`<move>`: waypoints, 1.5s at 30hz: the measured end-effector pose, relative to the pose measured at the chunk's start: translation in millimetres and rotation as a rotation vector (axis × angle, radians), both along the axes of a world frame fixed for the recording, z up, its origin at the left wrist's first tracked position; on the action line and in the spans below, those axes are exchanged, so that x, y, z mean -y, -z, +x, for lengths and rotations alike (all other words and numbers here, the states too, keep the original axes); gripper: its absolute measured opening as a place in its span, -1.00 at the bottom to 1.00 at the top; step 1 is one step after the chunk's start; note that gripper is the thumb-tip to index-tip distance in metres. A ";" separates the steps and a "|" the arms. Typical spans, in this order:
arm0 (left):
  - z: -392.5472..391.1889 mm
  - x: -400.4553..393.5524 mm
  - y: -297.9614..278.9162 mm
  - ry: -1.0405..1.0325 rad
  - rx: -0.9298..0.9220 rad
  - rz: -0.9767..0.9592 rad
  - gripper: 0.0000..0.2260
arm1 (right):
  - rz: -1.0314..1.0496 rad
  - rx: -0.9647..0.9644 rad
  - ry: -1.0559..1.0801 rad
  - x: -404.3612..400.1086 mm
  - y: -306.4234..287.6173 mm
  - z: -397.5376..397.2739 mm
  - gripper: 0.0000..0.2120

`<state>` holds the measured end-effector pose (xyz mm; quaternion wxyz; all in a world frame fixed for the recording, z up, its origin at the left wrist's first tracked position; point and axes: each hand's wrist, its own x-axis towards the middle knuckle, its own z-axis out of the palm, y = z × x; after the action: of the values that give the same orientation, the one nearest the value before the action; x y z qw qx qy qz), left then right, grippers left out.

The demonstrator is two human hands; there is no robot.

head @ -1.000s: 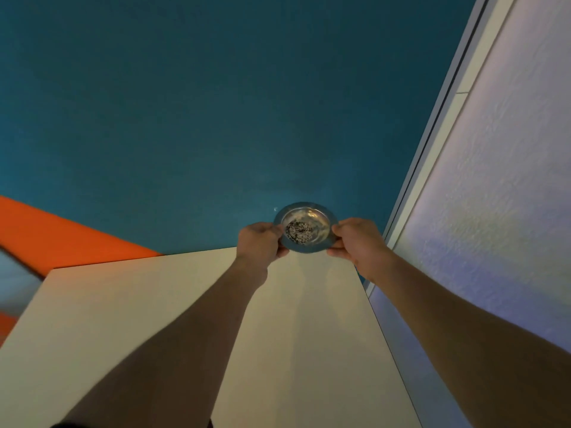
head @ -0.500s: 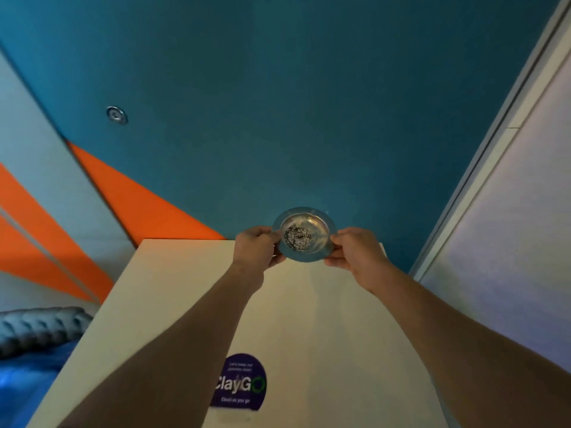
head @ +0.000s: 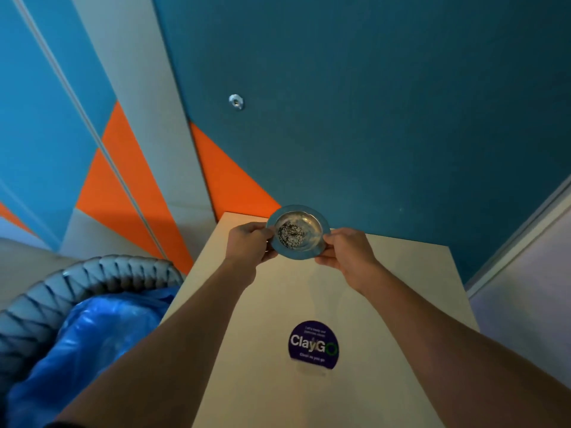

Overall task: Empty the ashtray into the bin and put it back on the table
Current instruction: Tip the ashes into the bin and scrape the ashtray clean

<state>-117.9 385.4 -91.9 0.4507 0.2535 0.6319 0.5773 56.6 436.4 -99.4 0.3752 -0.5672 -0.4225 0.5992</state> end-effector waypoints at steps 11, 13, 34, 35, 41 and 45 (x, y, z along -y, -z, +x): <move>-143.8 80.1 10.0 -0.157 0.013 -0.047 -0.91 | -0.042 0.017 -0.142 64.1 8.2 -149.7 -0.92; -167.2 94.4 14.8 -0.186 0.021 -0.055 -0.91 | -0.027 0.034 -0.183 74.0 12.2 -174.5 -0.91; -340.6 233.7 116.6 -0.507 0.086 -0.236 -0.87 | -0.144 0.126 -0.511 167.6 117.4 -377.4 -0.93; -345.6 237.1 122.4 -0.520 0.095 -0.242 -0.87 | -0.155 0.129 -0.524 170.2 121.9 -383.6 -0.94; -372.2 249.9 154.3 -0.574 0.121 -0.271 -0.88 | -0.229 0.120 -0.613 175.6 148.9 -410.7 -0.86; -388.6 253.7 174.0 -0.621 0.121 -0.286 -0.86 | -0.179 0.186 -0.671 169.9 171.7 -416.2 -0.84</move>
<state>-506.5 131.7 -265.9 0.3213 -0.0512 0.7254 0.6066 -359.6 266.5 -271.1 0.0661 -0.4797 -0.5633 0.6695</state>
